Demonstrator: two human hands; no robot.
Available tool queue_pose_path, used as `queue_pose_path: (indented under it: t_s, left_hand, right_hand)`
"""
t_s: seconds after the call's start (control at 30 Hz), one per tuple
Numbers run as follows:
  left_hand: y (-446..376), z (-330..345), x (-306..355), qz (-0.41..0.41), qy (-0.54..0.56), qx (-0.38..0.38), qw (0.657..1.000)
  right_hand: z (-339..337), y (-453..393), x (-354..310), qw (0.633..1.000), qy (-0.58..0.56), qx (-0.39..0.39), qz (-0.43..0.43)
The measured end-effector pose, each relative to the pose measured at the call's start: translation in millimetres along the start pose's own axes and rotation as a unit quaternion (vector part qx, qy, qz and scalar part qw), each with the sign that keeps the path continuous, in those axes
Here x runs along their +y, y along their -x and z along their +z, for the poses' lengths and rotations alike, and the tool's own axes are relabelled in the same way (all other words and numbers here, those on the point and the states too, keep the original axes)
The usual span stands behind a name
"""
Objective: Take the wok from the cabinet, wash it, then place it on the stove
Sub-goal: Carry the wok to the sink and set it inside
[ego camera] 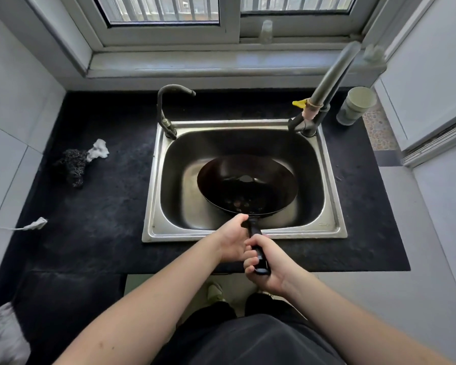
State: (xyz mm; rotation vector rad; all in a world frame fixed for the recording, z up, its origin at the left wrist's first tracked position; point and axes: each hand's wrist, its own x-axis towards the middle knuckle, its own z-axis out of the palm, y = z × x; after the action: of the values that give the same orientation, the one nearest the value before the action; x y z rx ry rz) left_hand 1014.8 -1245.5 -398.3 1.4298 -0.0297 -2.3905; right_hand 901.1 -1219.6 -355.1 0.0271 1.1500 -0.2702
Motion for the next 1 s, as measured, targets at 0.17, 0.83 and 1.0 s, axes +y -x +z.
queue_pose_path:
  t_s: [0.17, 0.83, 1.0]
  left_hand:
    - [8, -9, -3, 0.01, 0.004, -0.004, 1.0]
    - [13, -24, -27, 0.021, 0.079, -0.084, 0.993]
    - [7, -17, -29, 0.036, 0.042, -0.048, 0.997]
  right_hand:
    - [4, 3, 7, 0.991, 0.127, 0.03, -0.03]
    - [-65, 16, -34, 0.92, 0.308, 0.165, -0.177]
    - [-68, 4, -80, 0.914, 0.298, 0.164, -0.221]
